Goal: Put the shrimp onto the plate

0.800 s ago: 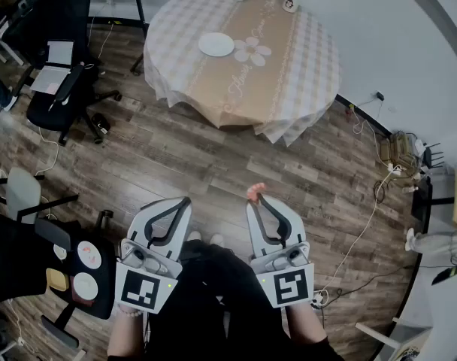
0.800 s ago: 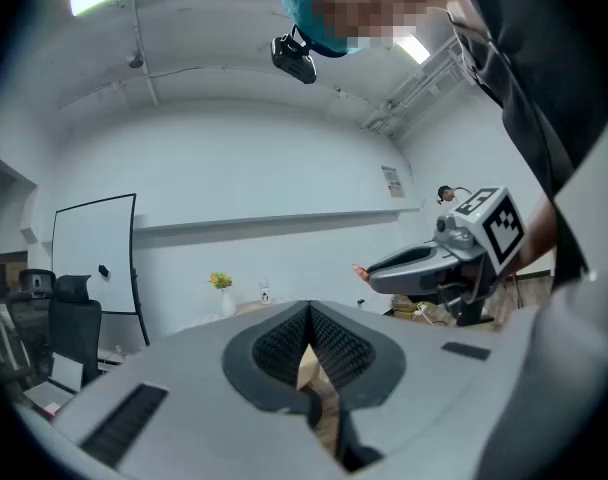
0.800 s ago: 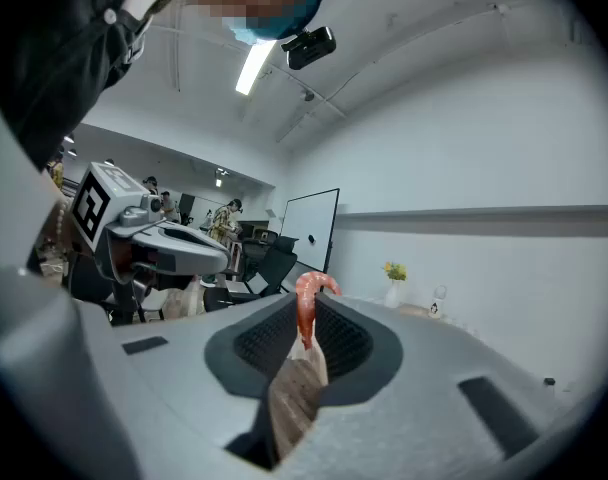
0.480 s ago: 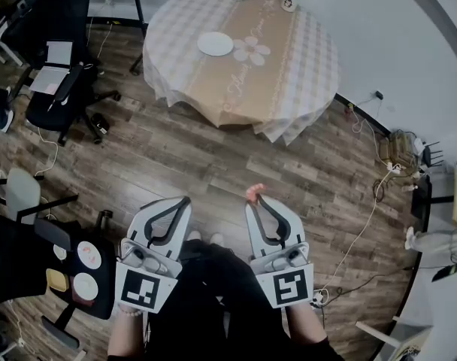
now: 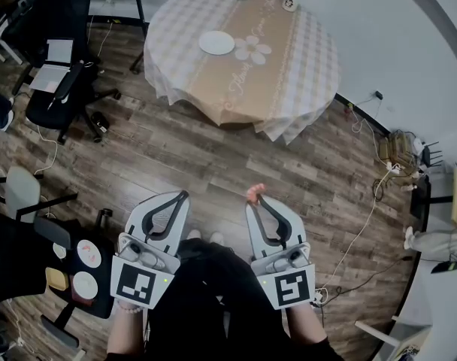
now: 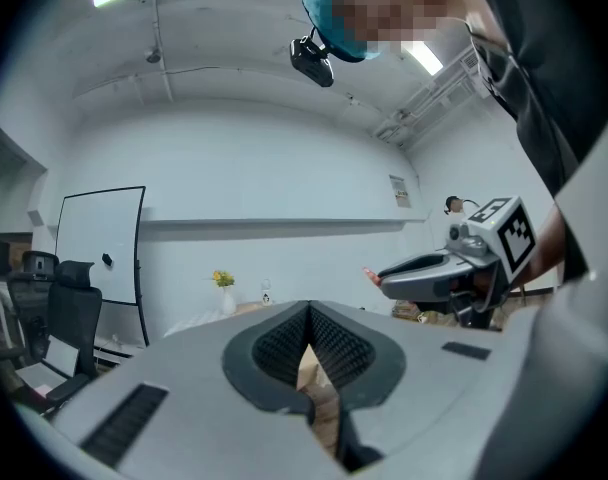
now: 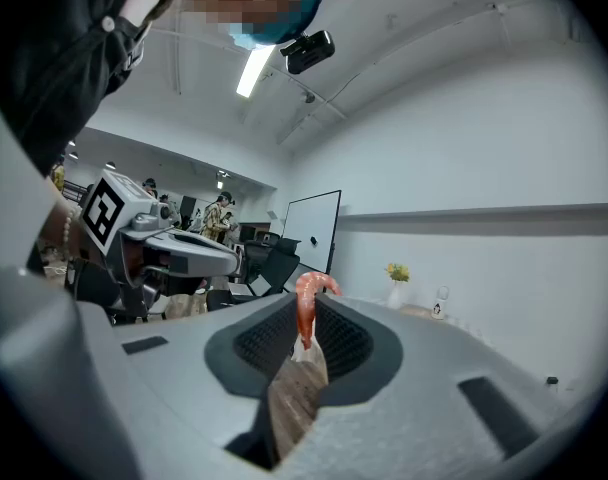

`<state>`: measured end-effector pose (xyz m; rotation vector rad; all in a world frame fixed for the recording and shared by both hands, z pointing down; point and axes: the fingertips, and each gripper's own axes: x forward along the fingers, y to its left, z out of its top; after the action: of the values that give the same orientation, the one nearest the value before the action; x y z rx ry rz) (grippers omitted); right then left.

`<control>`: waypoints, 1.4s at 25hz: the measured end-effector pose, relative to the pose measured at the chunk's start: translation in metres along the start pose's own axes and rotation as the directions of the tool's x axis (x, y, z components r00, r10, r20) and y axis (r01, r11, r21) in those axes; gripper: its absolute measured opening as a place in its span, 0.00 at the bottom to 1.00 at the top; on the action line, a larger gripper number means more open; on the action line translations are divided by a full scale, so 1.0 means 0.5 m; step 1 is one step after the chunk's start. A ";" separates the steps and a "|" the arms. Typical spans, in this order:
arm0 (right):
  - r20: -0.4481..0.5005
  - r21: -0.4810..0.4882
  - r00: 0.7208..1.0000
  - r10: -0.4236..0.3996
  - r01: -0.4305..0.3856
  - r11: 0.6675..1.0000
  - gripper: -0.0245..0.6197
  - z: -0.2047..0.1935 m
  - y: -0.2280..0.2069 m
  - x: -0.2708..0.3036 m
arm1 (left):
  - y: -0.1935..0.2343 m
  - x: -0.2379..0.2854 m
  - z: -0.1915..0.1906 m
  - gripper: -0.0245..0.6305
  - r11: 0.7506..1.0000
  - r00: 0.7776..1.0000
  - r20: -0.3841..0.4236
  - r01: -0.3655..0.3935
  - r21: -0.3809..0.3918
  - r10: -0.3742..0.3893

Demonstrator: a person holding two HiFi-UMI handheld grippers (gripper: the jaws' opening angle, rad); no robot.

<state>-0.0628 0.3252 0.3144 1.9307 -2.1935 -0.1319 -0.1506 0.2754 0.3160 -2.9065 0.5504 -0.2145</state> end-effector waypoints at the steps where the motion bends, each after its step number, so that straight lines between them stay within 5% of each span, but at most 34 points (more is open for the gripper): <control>1: 0.001 0.001 1.000 -0.001 0.001 1.000 0.10 0.001 0.000 0.000 | 0.002 0.000 0.001 0.04 1.000 1.000 -0.001 -0.001 0.006 0.001; 35: 0.000 -0.019 0.999 -0.052 0.052 0.998 0.10 0.023 0.046 0.019 | 0.034 -0.037 0.012 0.04 1.000 0.998 0.058 0.024 0.015 -0.025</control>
<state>-0.0889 0.3179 0.3089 1.9783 -2.1344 -0.1602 -0.1723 0.2676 0.3049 -2.8967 0.5022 -0.1356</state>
